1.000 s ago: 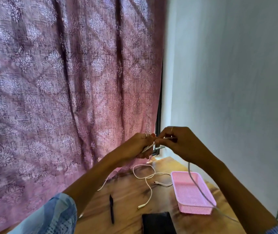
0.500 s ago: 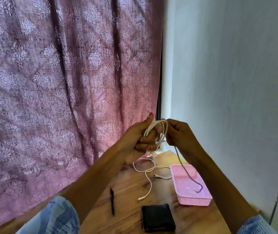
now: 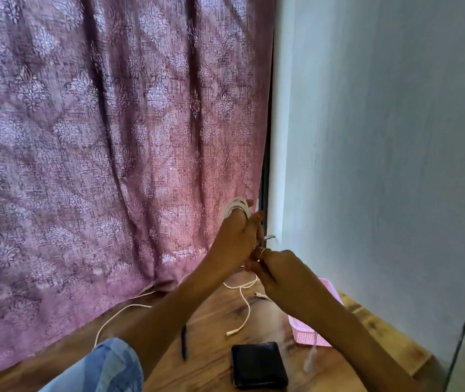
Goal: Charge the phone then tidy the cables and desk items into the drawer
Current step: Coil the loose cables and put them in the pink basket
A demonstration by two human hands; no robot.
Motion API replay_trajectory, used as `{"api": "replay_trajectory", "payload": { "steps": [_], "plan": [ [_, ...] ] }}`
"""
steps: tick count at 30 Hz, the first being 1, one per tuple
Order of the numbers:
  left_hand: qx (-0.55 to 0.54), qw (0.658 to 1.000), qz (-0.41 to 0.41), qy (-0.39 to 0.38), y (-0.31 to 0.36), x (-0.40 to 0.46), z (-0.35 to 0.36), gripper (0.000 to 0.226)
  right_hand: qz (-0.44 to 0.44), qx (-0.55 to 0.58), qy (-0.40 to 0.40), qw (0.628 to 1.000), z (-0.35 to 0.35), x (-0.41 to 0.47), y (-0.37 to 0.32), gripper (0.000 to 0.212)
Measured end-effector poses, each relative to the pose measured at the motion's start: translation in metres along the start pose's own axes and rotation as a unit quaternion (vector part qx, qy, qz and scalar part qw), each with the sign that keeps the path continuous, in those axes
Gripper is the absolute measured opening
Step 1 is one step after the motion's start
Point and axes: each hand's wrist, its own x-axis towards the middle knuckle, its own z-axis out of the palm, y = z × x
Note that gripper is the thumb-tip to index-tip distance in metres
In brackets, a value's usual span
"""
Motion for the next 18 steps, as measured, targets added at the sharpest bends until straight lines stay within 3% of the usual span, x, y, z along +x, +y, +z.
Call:
{"api": "replay_trajectory", "payload": {
  "steps": [3,7,10,13,16,18],
  "plan": [
    [0.192,0.981,0.026,-0.010,-0.010,-0.007,0.005,0.029,-0.001,-0.023,-0.001,1.000,-0.020,-0.009,-0.001,0.025],
    [0.191,0.977,0.058,-0.078,-0.019,-0.010,0.000,0.034,-0.021,-0.076,-0.005,0.997,-0.052,-0.015,0.005,0.019],
    [0.081,0.982,0.010,-0.169,-0.010,-0.018,-0.005,0.057,-0.042,-0.090,0.001,0.995,-0.074,-0.015,0.017,0.015],
    [-0.023,0.957,-0.036,-0.286,-0.002,-0.025,-0.007,0.074,-0.081,-0.144,0.043,0.985,-0.089,-0.017,0.025,0.019],
    [-0.167,0.924,-0.058,-0.339,0.002,-0.028,0.001,0.066,-0.103,-0.192,0.093,0.971,-0.091,-0.018,0.029,0.023],
    [-0.281,0.894,-0.057,-0.345,0.008,-0.029,0.009,0.054,-0.075,-0.156,0.117,0.978,-0.086,-0.017,0.032,0.023]
  ]
}}
